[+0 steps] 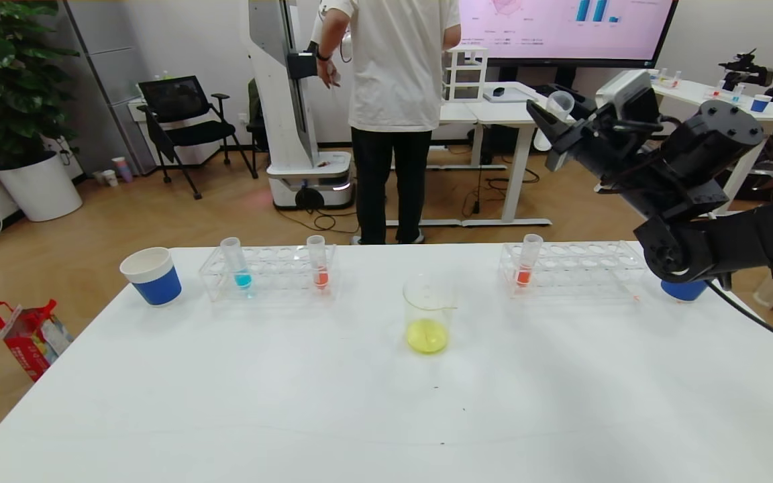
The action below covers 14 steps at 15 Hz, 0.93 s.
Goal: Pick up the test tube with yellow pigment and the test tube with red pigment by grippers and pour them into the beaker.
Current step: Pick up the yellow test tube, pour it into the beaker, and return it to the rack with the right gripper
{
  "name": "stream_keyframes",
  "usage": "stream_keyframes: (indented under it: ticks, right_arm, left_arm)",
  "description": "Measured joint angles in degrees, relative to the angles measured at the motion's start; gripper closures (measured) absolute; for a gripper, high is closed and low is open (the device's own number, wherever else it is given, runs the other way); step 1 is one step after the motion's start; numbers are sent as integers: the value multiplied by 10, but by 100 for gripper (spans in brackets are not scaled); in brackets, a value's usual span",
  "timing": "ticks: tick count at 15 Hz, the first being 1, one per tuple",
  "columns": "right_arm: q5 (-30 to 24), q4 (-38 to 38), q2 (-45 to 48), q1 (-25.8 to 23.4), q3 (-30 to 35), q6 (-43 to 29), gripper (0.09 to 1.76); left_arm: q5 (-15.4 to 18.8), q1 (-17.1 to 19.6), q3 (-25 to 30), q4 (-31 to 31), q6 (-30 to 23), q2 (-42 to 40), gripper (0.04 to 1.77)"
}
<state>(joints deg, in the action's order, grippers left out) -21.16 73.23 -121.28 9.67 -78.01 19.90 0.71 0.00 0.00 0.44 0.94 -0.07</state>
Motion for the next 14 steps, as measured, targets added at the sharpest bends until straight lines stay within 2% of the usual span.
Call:
stream_keyframes:
  ticks: [3,6,8,10,12,14]
  right_arm:
    - [136,-108,37,-17,56,-107,134]
    - [197,-202,67,-32,85,-154,134]
    - [201,-213,81,-36,96,-174,134]
    - [167,-216,96,-58,127,-172,134]
    - [111,-211,109,-99,152,-171,134]
    - [94,-210,114,-145,160,-171,134]
  left_arm:
    - [0,0,0,0,0,0,6]
    - [0,0,0,0,0,0,6]
    - [0,0,0,0,0,0,6]
    - [0,0,0,0,0,0,6]
    - [0,0,0,0,0,0,6]
    - [0,0,0,0,0,0,6]
